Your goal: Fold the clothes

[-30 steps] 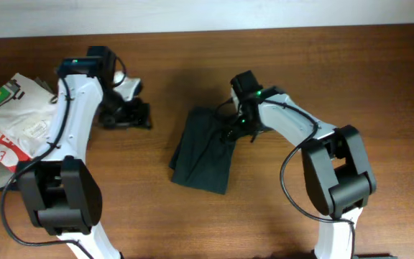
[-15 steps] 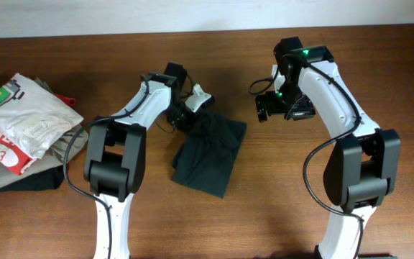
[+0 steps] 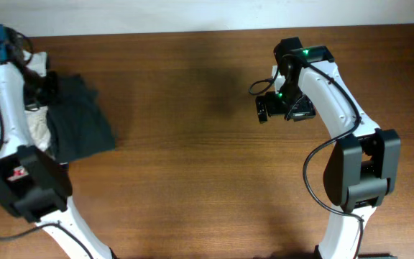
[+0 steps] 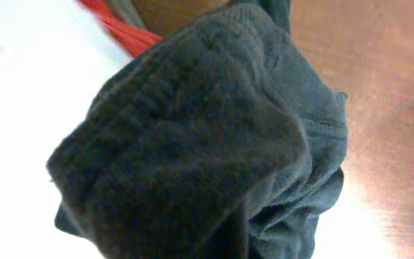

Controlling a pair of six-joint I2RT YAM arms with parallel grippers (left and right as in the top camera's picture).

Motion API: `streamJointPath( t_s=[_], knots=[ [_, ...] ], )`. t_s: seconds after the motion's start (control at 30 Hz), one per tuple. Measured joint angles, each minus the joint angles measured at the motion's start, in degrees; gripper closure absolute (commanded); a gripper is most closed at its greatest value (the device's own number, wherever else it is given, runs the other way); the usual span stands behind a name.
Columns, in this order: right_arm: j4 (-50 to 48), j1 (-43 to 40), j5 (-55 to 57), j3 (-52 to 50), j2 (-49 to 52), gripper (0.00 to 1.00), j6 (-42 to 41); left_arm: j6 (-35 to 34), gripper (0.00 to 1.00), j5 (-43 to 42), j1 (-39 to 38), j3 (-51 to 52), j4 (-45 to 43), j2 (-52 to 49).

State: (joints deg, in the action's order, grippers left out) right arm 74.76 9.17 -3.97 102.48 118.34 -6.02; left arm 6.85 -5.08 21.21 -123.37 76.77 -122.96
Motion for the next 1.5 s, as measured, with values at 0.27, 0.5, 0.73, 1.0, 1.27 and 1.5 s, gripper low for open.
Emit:
streamJointPath(
  t_s=[0.27,0.5,0.73,1.0,1.27,1.5],
  knots=[
    [-0.17,0.00,0.00,0.00,0.00,0.01,0.04,-0.28,1.00,-2.38,10.29,0.04,-10.62,9.03],
    [0.20,0.00,0.00,0.00,0.00,0.01,-0.04,-0.42,0.21,-0.22,13.00,0.17,-11.58,0.44],
    [-0.44,0.00,-0.04,0.00,0.00,0.01,0.00,0.96,0.01,3.04,12.79,-1.25,-10.80,1.62],
    [1.97,-0.04,-0.22,0.02,0.00,0.01,-0.13,-2.36,0.01,5.18,-13.84,-2.40,16.68,-0.90],
    [18.45,-9.22,-0.42,0.39,0.00,0.01,-1.73,-8.04,0.01,6.95,-20.46,22.03,19.91,4.94],
    [10.99,-9.90,-0.35,0.17,-5.16,0.01,-1.68,-12.28,0.01,10.10,-20.81,36.02,2.82,46.75]
  ],
)
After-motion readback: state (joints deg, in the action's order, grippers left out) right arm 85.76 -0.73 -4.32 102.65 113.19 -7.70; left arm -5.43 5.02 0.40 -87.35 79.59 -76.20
